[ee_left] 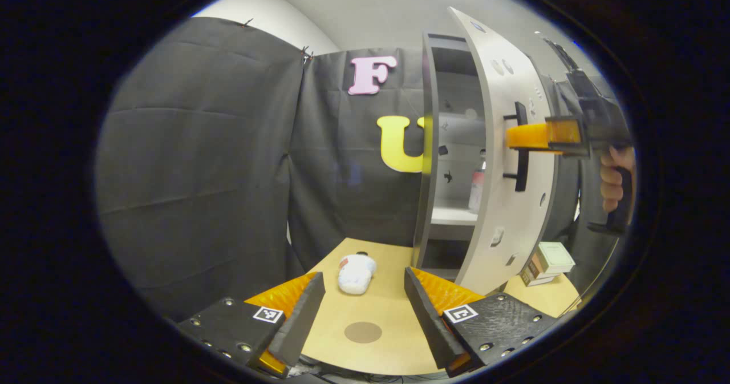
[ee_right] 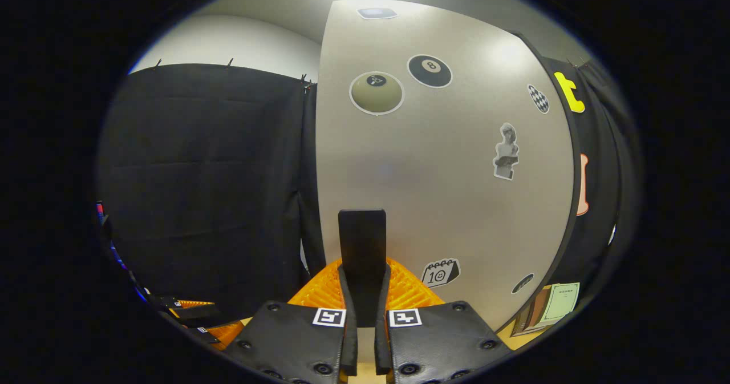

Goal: Open the cabinet door with the right hand, grasp the bottle in the cabinet with the left hand and place it on the coaster, then close the cabinet door with the right hand.

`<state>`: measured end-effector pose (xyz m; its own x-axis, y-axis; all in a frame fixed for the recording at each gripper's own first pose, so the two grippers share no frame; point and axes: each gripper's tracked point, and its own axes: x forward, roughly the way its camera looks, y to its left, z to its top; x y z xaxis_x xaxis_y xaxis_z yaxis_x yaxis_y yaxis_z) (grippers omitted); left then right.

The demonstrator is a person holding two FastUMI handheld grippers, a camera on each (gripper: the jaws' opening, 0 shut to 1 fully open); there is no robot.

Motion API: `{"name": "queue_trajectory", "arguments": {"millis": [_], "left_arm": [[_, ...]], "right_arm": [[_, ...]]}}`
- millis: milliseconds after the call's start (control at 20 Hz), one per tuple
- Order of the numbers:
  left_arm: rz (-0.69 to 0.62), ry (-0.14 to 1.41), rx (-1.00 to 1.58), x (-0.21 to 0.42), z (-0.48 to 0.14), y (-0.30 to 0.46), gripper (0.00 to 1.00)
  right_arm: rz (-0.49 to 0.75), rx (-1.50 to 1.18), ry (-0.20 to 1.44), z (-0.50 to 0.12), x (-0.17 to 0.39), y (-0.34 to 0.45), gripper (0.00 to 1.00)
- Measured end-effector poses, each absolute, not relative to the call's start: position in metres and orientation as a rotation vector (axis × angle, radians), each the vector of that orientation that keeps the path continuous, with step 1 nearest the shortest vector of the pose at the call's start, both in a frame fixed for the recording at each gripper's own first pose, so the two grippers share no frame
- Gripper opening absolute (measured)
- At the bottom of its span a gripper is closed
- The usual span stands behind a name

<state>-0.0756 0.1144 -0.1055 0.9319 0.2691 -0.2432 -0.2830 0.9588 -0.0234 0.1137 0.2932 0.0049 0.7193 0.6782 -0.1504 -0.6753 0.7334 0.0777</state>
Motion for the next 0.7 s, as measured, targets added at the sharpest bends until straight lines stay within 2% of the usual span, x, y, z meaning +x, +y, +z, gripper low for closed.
{"name": "queue_trajectory", "arguments": {"millis": [250,300,700], "left_arm": [[0.292,0.237,-0.035,-0.075,-0.102,0.112,0.85],[0.297,0.245,-0.029,-0.078,-0.102,0.112,0.85],[0.270,0.270,-0.050,-0.083,-0.105,0.095,0.85]], "right_arm": [[0.790,0.052,0.173,0.003,0.119,0.273,0.11],[0.792,0.058,0.174,0.002,0.120,0.271,0.14],[0.746,0.105,0.179,-0.001,0.121,0.240,0.13]]}}
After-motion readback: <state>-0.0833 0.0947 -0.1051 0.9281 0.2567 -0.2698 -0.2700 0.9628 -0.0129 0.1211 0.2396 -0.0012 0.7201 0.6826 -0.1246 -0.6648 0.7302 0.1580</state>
